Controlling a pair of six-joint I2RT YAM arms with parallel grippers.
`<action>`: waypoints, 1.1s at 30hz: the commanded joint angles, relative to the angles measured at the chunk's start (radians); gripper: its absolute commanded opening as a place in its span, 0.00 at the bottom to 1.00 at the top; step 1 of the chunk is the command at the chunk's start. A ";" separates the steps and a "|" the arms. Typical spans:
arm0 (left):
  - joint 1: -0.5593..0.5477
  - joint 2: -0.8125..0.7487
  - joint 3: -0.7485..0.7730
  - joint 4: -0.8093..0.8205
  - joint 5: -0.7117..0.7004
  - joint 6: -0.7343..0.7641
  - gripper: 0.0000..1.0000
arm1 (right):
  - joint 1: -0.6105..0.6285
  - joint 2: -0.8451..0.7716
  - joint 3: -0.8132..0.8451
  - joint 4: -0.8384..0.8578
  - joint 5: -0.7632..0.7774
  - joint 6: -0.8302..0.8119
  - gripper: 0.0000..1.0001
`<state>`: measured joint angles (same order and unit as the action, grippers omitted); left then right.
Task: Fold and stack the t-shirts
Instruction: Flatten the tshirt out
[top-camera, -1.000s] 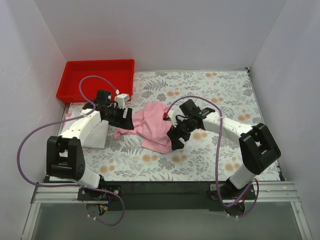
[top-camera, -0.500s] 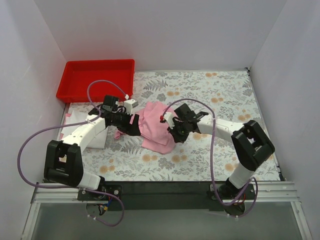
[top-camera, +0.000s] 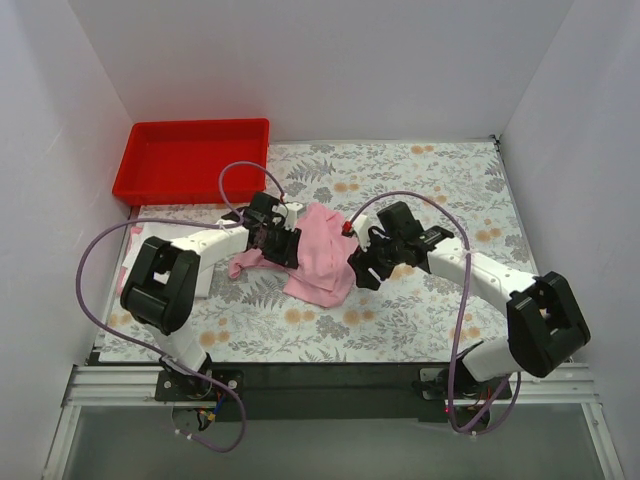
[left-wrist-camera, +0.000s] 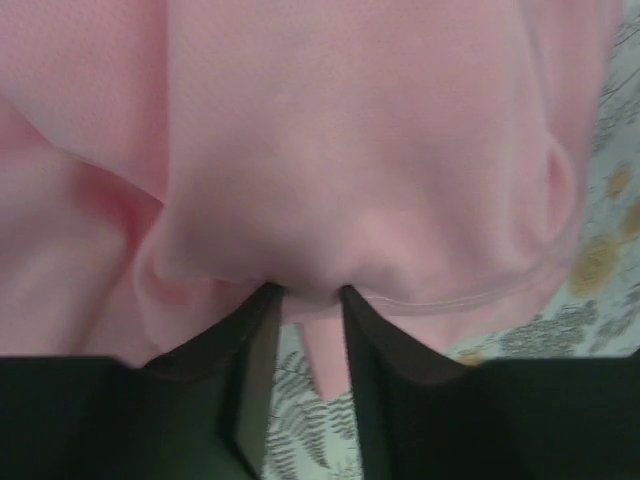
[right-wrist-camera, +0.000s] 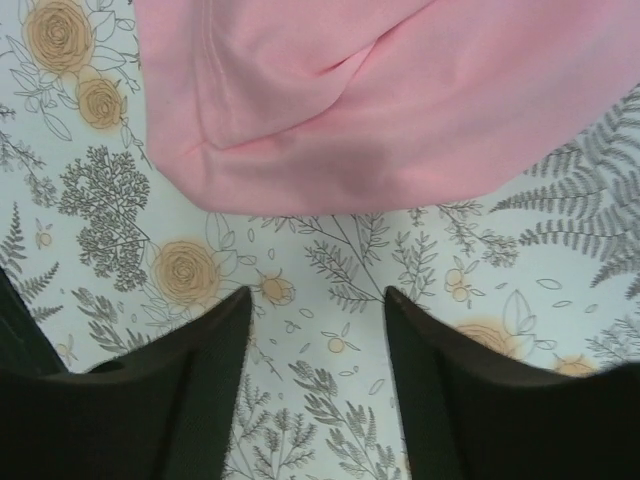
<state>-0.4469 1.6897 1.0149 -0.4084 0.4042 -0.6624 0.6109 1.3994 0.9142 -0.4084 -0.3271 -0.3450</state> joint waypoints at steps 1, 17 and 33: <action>0.005 0.008 0.060 -0.009 -0.084 -0.008 0.24 | 0.004 0.044 0.015 0.049 -0.079 0.066 0.74; 0.109 -0.216 0.067 -0.162 0.042 -0.055 0.00 | 0.056 0.418 0.173 0.180 -0.095 0.242 0.33; 0.243 -0.187 0.037 -0.271 0.068 0.024 0.00 | -0.216 0.142 0.078 -0.222 0.097 -0.533 0.01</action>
<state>-0.2005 1.4963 1.0634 -0.6674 0.4389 -0.6460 0.4187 1.4837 0.9852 -0.5575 -0.3225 -0.6369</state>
